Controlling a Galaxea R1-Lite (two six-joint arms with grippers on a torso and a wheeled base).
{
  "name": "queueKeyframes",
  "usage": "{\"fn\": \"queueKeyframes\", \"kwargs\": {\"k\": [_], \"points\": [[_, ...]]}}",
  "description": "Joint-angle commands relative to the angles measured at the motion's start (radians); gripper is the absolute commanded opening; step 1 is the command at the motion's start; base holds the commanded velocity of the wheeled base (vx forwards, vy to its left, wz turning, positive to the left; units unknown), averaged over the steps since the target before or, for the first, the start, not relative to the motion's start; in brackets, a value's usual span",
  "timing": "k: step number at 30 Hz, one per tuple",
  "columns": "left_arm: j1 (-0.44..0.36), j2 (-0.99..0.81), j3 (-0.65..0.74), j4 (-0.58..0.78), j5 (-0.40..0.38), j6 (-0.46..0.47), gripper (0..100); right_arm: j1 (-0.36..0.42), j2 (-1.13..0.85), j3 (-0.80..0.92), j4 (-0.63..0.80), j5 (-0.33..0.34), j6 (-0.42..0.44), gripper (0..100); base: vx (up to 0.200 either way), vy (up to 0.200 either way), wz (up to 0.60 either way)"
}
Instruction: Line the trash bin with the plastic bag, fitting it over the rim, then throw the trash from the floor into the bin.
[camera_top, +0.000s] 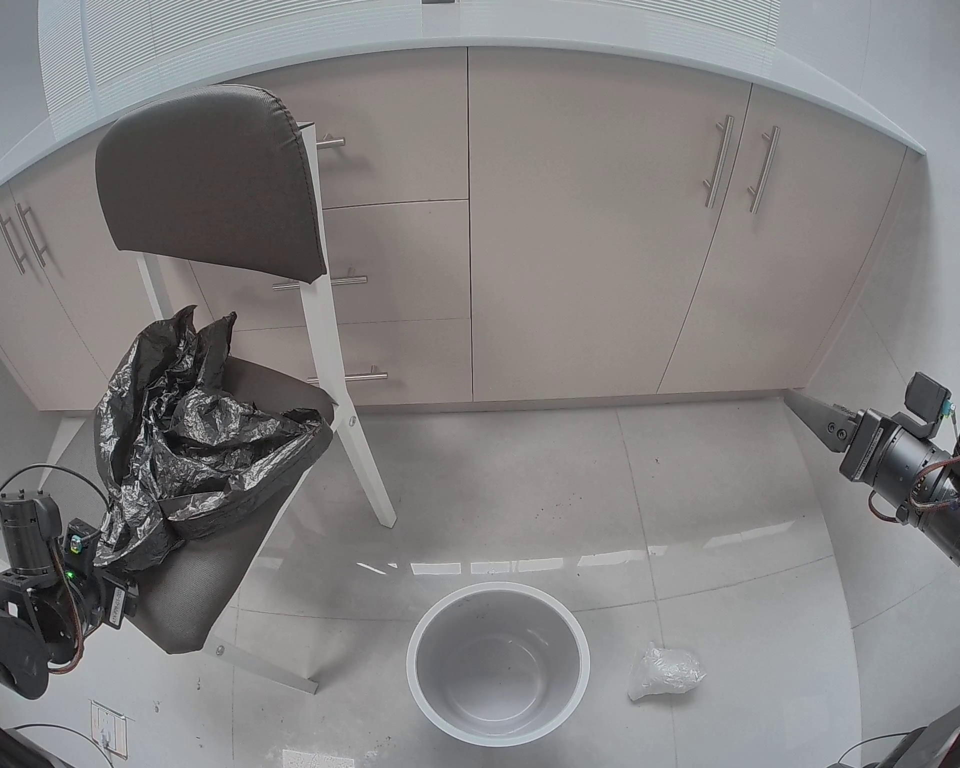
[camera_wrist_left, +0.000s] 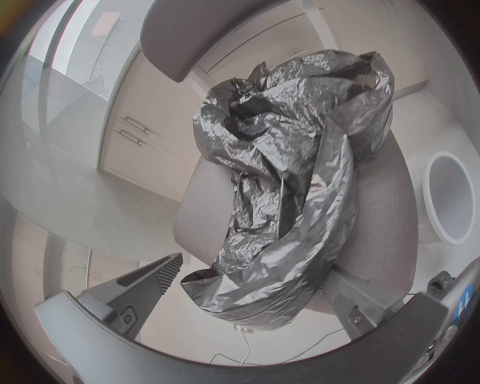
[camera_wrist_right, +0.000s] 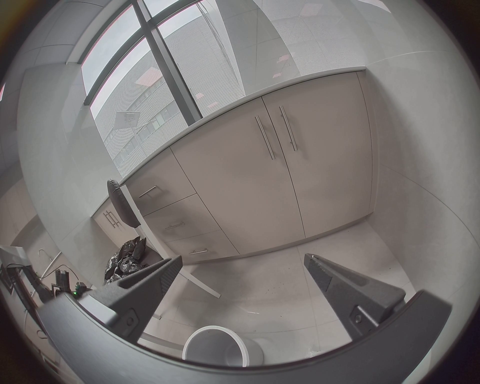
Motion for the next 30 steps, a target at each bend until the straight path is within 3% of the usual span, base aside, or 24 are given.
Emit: {"fn": "queueKeyframes", "kwargs": {"k": [1, 14, 27, 28, 30], "points": [[0.009, -0.009, 0.023, -0.003, 0.013, 0.001, 100, 0.002, 0.0, 0.0, 0.0, 0.0, 0.0, 100, 0.0, 0.0, 0.0], [0.054, 0.029, 0.0, -0.095, 0.025, 0.008, 100, 0.002, 0.004, 0.005, 0.0, 0.0, 0.0, 100, 0.0, 0.0, 0.0], [0.07, 0.047, -0.041, -0.102, 0.025, 0.022, 100, 0.002, 0.004, 0.008, 0.0, 0.002, 0.0, 100, 0.0, 0.0, 0.0], [0.07, 0.049, -0.04, -0.102, 0.025, 0.02, 0, 0.002, 0.004, 0.008, 0.0, 0.0, 0.0, 100, 0.0, 0.0, 0.0], [0.07, 0.049, -0.04, -0.102, 0.025, 0.014, 0, 0.002, 0.003, 0.008, 0.0, 0.0, 0.0, 100, 0.0, 0.0, 0.0]]}}
